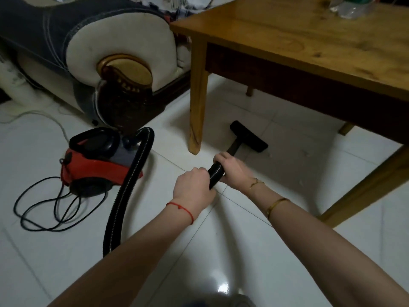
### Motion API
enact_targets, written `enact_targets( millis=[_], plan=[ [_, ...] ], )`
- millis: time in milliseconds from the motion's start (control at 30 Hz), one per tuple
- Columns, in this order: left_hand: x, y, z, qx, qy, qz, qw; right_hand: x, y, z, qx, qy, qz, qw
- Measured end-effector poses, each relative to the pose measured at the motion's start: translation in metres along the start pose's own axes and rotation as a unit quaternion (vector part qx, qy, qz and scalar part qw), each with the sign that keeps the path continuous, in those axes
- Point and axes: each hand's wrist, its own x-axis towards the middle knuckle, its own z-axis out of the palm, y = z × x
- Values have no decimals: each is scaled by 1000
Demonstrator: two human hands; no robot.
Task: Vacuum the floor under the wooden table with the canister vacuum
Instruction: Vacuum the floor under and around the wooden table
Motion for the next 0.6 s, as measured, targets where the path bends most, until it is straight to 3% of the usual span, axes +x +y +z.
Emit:
enact_targets(
  millis=[267,600],
  plan=[
    [-21,-19,29,-43,19,-23,999,-13,-21,24,-20,32,-4,999],
    [-20,-41,31,14,55,1,998,-2,-37,30,-22,55,8,998]
  ],
)
